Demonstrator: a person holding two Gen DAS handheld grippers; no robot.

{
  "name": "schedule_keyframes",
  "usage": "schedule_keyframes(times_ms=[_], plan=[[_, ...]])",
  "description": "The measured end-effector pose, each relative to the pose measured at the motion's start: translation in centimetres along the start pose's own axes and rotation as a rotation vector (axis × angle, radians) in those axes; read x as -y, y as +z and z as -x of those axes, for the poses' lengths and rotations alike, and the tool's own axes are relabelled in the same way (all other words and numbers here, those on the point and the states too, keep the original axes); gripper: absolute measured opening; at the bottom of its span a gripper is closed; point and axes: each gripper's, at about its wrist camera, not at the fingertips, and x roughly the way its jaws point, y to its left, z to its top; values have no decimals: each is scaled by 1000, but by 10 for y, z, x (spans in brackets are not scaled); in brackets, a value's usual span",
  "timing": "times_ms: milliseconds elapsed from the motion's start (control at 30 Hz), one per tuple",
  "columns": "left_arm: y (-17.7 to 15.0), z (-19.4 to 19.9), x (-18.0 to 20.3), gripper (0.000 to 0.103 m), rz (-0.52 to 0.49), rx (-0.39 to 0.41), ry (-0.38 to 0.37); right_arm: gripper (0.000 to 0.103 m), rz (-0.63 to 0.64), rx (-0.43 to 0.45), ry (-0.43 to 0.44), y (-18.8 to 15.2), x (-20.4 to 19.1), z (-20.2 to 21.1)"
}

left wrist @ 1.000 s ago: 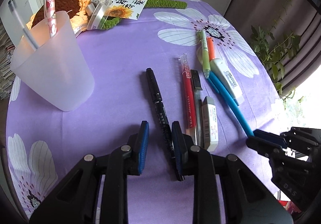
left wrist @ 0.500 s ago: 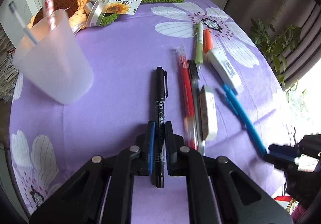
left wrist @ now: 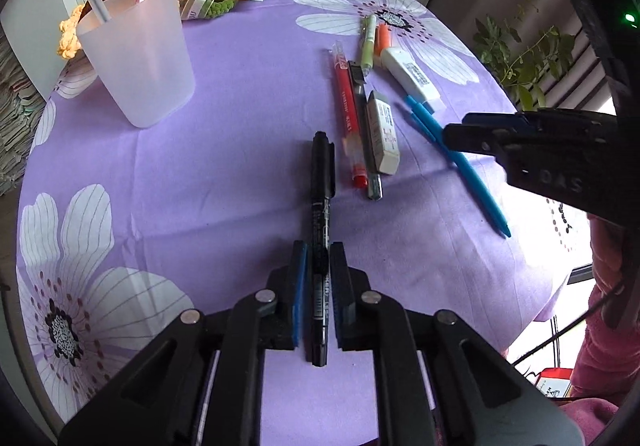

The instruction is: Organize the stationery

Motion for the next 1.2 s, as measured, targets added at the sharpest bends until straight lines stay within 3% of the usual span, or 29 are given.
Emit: schedule_keyframes(times_ms=[233, 600, 700, 733, 800, 867, 1200], plan=[[18, 0, -3, 24, 4, 29, 0, 25, -19, -32, -1, 10, -1, -14], [44, -28, 6, 26, -27, 3, 44, 25, 10, -61, -31, 22, -10, -32], [46, -29, 9, 25, -47, 9, 66, 25, 25, -60, -43, 24, -13, -34], [46, -29, 10, 11, -54, 10, 71, 18, 32, -60, -54, 24, -14, -34], [46, -28, 7, 12, -45, 1, 41, 14, 29, -61, -40, 22, -14, -31], [45, -22, 2, 12, -23, 8, 6, 14, 2, -45, -24, 22, -9, -24], [35, 39, 0, 12, -16, 172, -3, 14, -49, 118, -12, 9, 2, 46]])
